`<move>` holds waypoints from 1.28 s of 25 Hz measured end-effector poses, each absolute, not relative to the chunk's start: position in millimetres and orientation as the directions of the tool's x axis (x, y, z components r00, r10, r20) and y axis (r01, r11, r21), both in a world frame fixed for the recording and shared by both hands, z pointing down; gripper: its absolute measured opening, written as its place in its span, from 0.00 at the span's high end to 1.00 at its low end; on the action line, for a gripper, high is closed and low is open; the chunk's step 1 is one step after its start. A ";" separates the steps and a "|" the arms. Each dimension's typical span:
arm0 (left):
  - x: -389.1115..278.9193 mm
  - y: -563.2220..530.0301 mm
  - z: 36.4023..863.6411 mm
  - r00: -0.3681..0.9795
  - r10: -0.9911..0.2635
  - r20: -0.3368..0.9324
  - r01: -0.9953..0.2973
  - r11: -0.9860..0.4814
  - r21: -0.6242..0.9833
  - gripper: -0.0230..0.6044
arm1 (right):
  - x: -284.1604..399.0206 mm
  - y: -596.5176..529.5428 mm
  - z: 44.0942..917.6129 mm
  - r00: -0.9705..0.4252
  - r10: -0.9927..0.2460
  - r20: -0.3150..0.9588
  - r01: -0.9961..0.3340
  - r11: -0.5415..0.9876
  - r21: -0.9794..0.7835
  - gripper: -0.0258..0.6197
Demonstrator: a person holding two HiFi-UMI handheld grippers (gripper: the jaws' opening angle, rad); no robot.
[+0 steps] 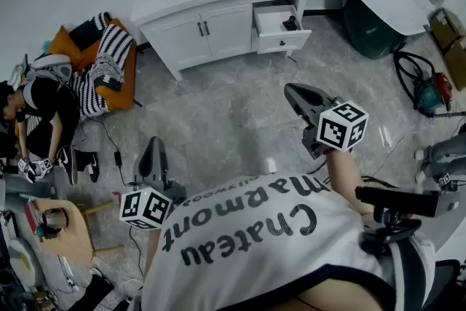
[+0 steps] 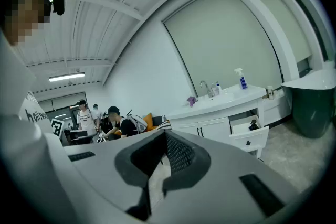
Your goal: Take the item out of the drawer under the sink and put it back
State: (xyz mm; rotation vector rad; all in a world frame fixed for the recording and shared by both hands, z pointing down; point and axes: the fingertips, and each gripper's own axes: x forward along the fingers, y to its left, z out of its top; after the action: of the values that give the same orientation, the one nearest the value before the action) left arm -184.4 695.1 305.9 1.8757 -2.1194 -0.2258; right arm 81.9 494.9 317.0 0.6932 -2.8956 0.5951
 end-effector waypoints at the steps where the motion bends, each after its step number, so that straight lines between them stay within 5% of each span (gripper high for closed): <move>1: -184.0 693.9 306.0 -0.100 -0.988 0.120 -0.940 0.133 0.314 0.95 | 82.8 494.0 317.2 -0.890 -0.415 0.190 -0.456 0.818 -0.350 0.94; 12: -178.1 675.3 306.8 -0.062 -0.990 0.123 -0.945 0.098 0.313 0.95 | 96.3 484.8 321.2 -0.875 -0.445 0.190 -0.483 0.799 -0.357 0.94; 23: -127.7 641.7 326.0 0.093 -0.986 0.139 -0.950 -0.046 0.309 0.95 | 133.1 480.3 317.0 -0.871 -0.478 0.108 -0.481 0.793 -0.374 0.94; 32: -95.9 618.3 339.9 0.221 -0.961 0.167 -0.943 -0.168 0.286 0.95 | 175.2 472.4 341.9 -0.798 -0.580 0.161 -0.594 0.714 -0.371 0.94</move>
State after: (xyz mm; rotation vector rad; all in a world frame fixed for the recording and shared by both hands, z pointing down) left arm -95.9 618.3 339.9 2.1743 -1.7752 -0.0741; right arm 175.2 472.4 341.9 0.9864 -2.8776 0.6406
